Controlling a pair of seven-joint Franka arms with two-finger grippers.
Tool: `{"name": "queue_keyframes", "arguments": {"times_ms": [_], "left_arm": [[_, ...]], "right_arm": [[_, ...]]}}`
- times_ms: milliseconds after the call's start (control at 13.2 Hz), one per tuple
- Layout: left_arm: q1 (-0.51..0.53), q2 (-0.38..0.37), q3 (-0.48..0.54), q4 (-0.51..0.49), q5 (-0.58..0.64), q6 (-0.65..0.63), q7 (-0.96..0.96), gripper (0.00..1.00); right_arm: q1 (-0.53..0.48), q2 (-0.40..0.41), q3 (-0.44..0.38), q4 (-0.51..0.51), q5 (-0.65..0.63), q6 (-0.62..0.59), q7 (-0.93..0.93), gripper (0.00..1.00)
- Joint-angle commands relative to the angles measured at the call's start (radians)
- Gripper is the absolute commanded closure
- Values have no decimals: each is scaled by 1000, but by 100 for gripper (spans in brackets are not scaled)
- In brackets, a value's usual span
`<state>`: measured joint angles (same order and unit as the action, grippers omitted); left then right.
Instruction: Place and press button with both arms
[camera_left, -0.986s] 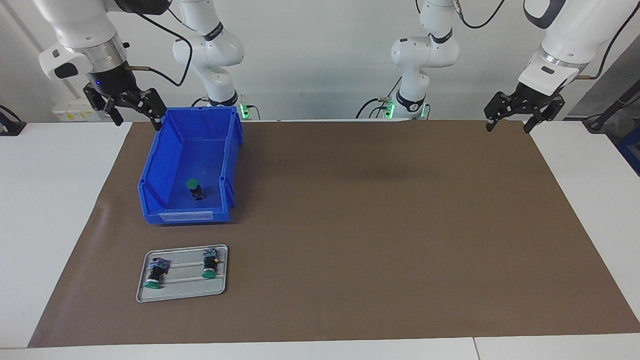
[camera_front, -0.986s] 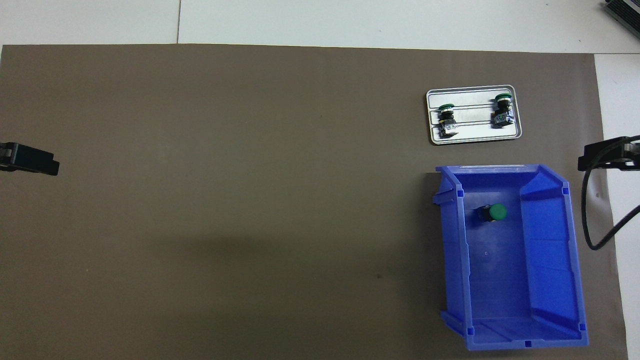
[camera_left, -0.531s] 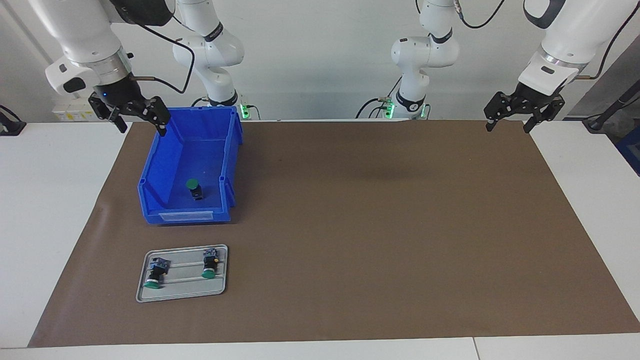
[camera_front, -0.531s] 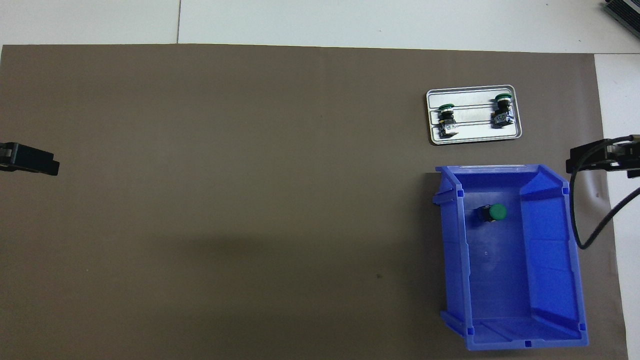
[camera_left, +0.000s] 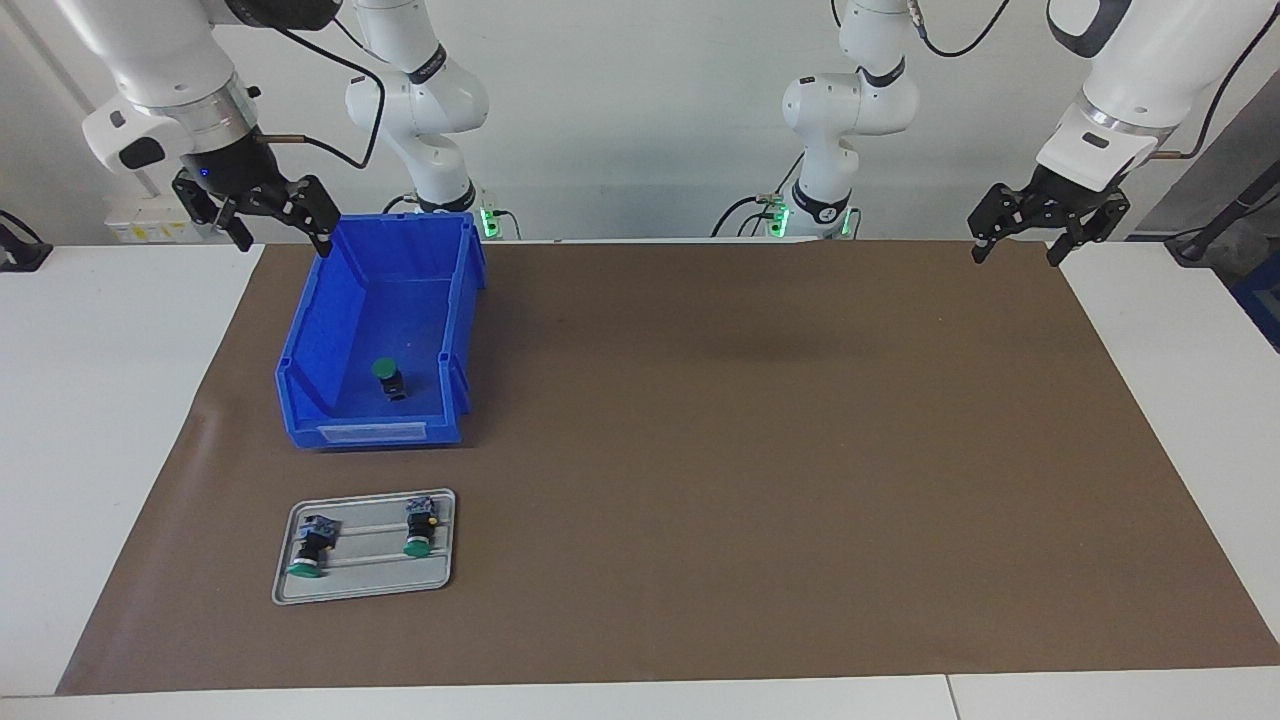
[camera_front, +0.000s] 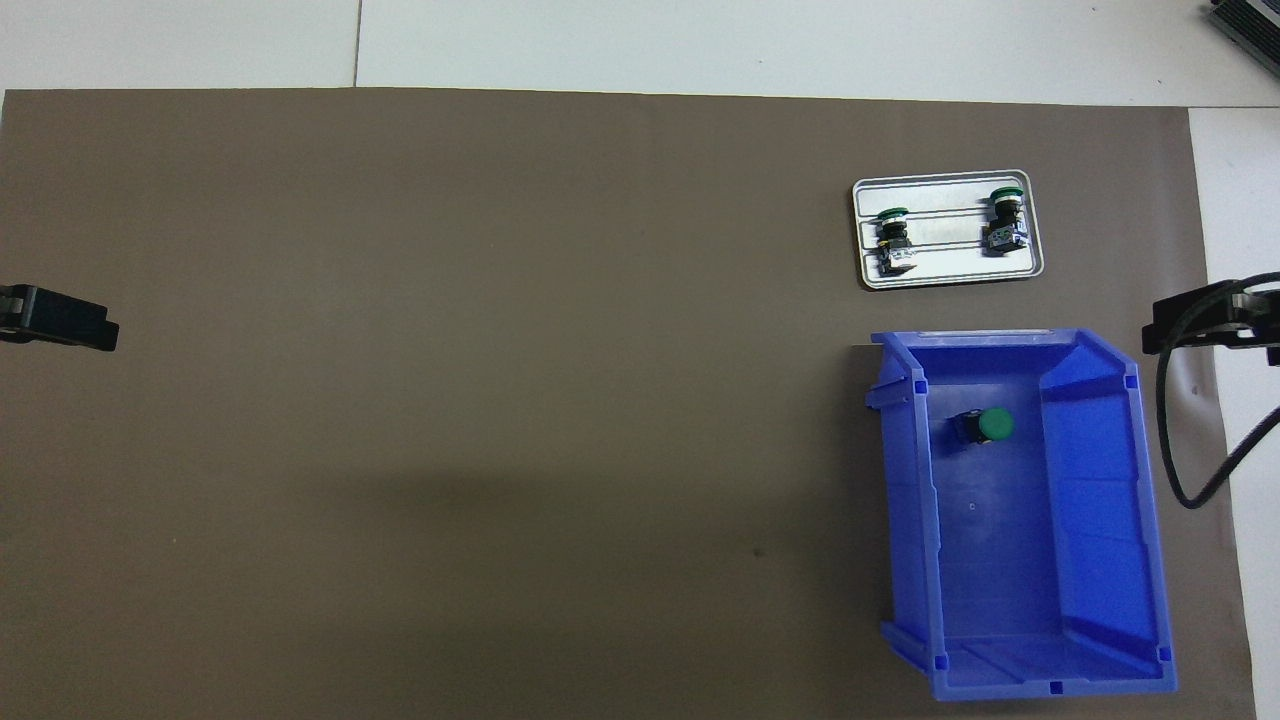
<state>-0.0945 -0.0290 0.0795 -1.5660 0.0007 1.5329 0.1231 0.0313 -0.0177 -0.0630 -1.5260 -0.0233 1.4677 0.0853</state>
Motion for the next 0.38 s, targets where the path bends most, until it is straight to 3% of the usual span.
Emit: {"name": "queue_keyframes", "arguments": {"times_ms": [0,304], "left_arm": [[2,-29,-4,-32,18,4,-2,0],[2,-29,-4,-32,18,4,-2,0]], "right_arm": [[-11,5,8,1,8,29,-5,0],[-11,2,6,-5,5,33,-55,0]]}}
